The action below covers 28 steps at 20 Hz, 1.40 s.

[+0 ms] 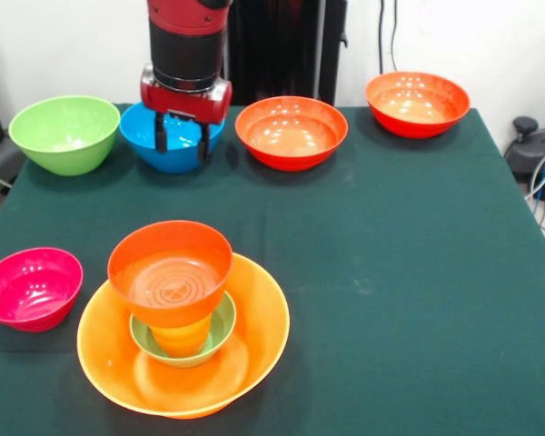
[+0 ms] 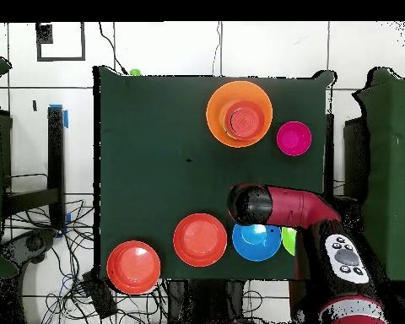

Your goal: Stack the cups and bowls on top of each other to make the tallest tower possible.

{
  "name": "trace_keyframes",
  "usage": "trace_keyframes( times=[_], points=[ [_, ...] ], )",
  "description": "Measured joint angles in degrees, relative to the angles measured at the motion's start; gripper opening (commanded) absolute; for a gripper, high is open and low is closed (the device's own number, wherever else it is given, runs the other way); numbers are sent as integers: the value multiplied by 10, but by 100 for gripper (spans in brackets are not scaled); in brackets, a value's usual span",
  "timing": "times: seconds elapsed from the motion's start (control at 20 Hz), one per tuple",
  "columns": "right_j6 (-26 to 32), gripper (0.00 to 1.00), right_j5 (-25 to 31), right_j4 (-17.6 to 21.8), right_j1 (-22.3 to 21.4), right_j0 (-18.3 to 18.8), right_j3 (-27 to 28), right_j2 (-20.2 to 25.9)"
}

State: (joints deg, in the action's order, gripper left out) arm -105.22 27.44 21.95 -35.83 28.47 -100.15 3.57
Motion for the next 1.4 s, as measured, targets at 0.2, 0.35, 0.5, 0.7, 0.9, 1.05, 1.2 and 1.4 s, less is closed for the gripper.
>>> trace_keyframes(
  times=[0.2,0.35,0.5,0.7,0.9,1.05,1.2,1.4],
  points=[
    [0,100,0,8,-1,0,-8,16],
    [0,100,0,13,-1,0,-12,24],
    [0,100,0,19,-1,0,-18,30],
    [0,100,0,25,-1,0,-32,34],
    [0,100,0,35,-1,1,-52,34],
    [0,100,0,43,-1,5,-67,34],
    [0,100,0,46,-5,17,-93,35],
    [0,100,0,47,-16,31,-119,37]
  ],
)
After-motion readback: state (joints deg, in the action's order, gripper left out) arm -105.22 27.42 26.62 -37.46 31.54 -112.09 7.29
